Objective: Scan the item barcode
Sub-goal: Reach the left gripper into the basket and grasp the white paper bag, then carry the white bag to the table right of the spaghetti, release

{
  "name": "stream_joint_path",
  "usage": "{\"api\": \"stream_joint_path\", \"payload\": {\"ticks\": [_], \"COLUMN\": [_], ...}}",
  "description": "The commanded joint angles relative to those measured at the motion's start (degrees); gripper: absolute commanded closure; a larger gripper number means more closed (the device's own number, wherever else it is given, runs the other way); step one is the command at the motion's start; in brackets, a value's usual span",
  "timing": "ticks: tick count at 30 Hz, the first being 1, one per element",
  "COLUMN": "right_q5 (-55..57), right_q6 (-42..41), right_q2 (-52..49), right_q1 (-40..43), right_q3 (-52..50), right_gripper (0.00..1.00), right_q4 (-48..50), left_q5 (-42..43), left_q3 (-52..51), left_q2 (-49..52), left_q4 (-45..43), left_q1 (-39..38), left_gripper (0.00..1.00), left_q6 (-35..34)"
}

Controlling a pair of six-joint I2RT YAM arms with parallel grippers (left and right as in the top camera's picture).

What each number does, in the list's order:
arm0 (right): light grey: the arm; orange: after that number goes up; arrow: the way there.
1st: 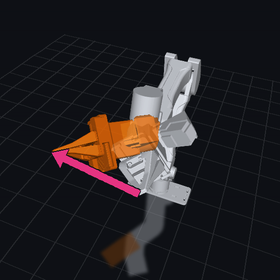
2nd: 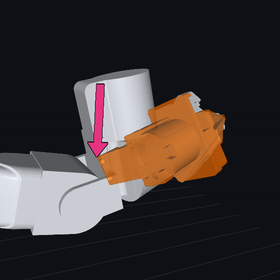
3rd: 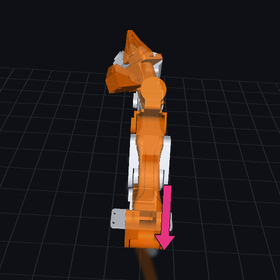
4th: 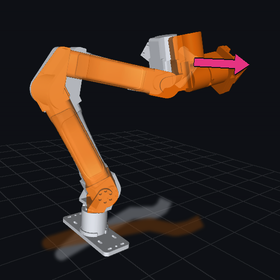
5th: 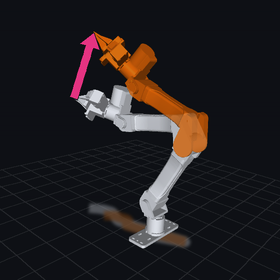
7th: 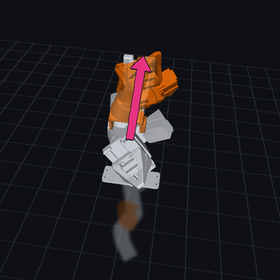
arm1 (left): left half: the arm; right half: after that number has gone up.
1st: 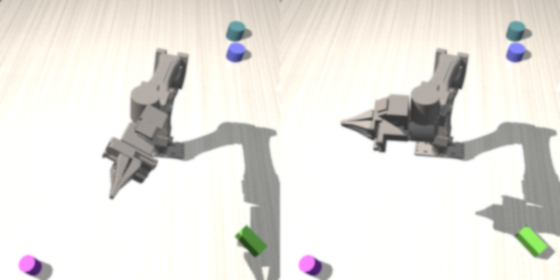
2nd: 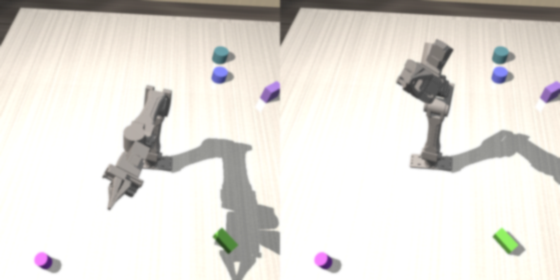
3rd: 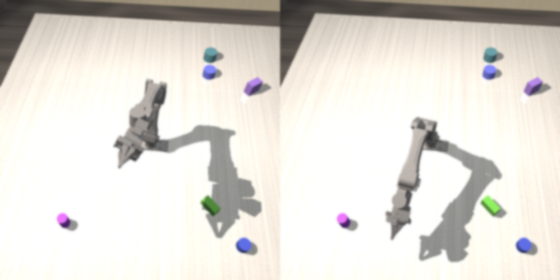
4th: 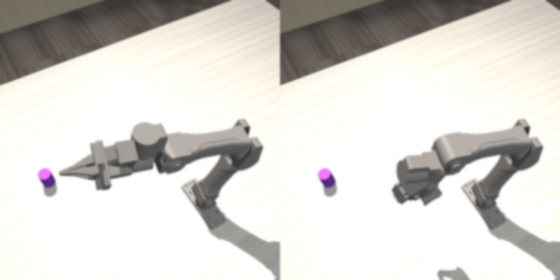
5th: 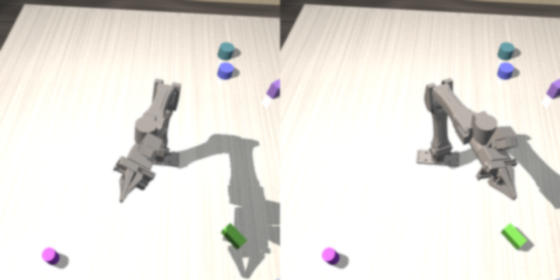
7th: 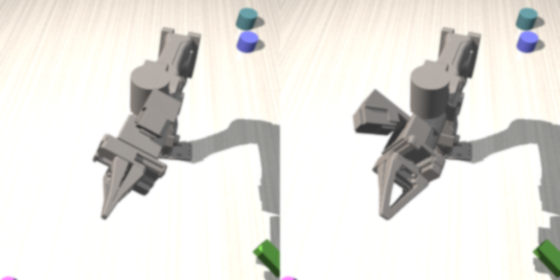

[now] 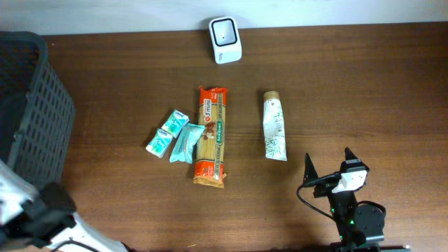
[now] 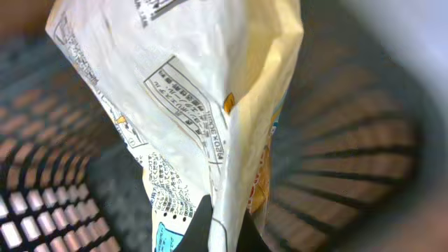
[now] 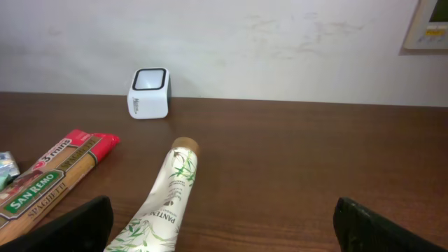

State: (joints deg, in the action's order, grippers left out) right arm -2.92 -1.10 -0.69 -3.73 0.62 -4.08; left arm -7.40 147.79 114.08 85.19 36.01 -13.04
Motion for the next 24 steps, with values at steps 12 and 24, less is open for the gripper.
{"api": "stream_joint_path", "payload": {"ticks": [12, 24], "right_q5": [-0.31, -0.31], "right_q6": [-0.02, -0.02], "right_q2": [0.33, 0.33], "right_q1": [0.37, 0.37], "right_q3": [-0.31, -0.31], "right_gripper": [0.01, 0.01], "right_q4": [-0.20, -0.22], "left_q5": [-0.59, -4.33], "left_q3": [-18.53, -60.30], "left_q2": [-8.31, -8.11], "left_q4": [1.14, -37.05], "left_q1": [-44.89, -71.41], "left_gripper": [1.00, 1.00], "left_q6": [2.45, 0.42]}}
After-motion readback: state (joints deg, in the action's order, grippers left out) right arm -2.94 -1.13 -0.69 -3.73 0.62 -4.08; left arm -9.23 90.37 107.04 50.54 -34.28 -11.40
